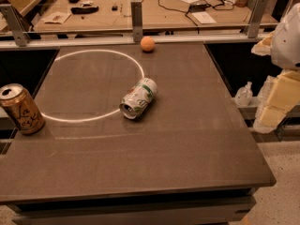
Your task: Place 7up can upright
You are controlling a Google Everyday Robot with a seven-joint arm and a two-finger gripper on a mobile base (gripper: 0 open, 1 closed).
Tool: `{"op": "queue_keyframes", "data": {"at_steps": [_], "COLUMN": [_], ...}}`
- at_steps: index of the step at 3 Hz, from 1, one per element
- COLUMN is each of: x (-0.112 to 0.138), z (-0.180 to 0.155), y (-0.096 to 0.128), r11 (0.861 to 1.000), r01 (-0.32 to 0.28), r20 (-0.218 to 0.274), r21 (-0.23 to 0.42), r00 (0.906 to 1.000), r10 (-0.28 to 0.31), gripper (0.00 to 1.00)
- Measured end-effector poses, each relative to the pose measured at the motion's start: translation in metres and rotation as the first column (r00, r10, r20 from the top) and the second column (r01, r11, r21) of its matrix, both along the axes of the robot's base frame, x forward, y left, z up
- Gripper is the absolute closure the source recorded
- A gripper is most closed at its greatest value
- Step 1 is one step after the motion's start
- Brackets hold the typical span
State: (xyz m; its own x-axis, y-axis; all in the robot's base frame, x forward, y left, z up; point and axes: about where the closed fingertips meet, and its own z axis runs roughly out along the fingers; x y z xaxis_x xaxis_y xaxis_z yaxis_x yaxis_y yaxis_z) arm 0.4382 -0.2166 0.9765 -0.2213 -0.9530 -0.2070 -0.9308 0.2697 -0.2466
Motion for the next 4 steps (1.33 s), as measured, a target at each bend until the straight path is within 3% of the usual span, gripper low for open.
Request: {"op": "queue_keyframes", "data": {"at_steps": [2,3,4], "x": [0.001,0.008,0.010], "z": [0.001,0.000,-0.002], "y": [0.002,0.007,0.016], "r11": [1.000,0.998,0.987], "r01": [-0.012,-0.057,-0.156], "r20": [0.005,0.012,0.028], "r21": [-0.002,0.023,0.025], "r00": [0.9999,0.9983,0.9874], "r10": [0.012,0.056,0.156], "gripper": [0.00,0.00,0.00]}}
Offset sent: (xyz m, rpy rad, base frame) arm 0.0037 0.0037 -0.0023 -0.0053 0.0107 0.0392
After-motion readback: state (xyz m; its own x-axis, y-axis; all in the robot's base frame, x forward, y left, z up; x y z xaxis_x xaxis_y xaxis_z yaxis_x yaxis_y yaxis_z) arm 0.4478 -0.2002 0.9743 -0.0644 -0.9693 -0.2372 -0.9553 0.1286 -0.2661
